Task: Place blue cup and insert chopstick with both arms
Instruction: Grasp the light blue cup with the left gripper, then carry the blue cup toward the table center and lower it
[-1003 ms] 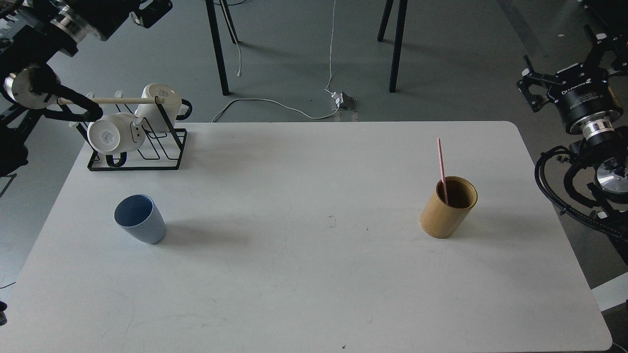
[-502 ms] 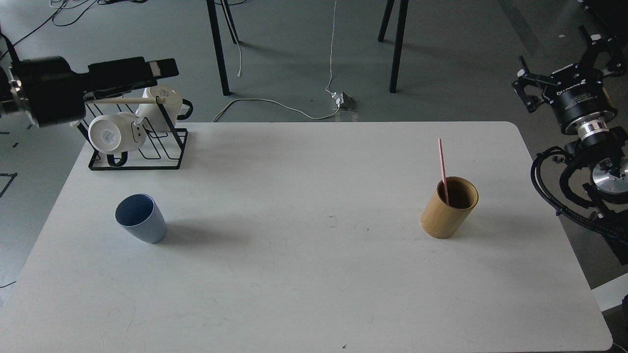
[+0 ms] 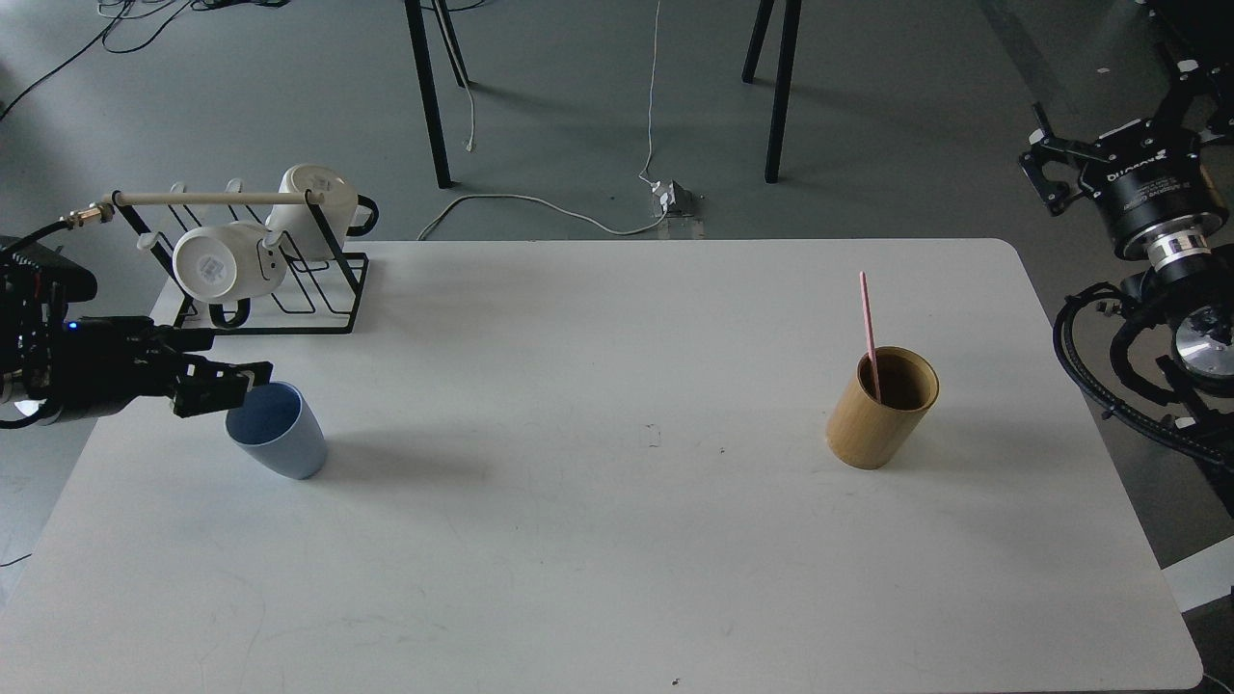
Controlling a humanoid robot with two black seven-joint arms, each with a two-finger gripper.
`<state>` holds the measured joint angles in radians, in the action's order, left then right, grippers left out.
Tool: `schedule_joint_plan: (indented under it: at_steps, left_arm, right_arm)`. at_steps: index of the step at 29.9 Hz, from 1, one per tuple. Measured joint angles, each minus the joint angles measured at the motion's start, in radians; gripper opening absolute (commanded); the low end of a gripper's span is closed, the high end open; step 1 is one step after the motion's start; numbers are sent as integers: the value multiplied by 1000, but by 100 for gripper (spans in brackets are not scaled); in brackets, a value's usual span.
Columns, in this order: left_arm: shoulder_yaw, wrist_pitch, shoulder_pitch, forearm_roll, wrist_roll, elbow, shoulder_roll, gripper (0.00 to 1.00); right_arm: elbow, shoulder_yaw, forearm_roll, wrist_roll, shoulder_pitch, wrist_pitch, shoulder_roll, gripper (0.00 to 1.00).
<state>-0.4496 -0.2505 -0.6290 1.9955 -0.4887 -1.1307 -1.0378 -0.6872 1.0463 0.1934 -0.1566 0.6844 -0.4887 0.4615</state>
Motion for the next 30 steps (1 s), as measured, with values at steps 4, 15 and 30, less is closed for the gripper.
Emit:
schedule_joint_plan:
  at_steps: [4, 15, 30]
  left_arm:
    - [40, 45, 0, 15, 0, 124, 63, 59]
    - [73, 44, 1, 14, 0, 180, 117, 10]
    - [102, -31, -120, 12, 0, 121, 133, 2]
  right_arm:
    - [0, 0, -1, 0, 0, 0, 1, 100]
    - [5, -8, -11, 0, 6, 0, 6, 100]
    - [6, -3, -12, 0, 8, 0, 33, 100]
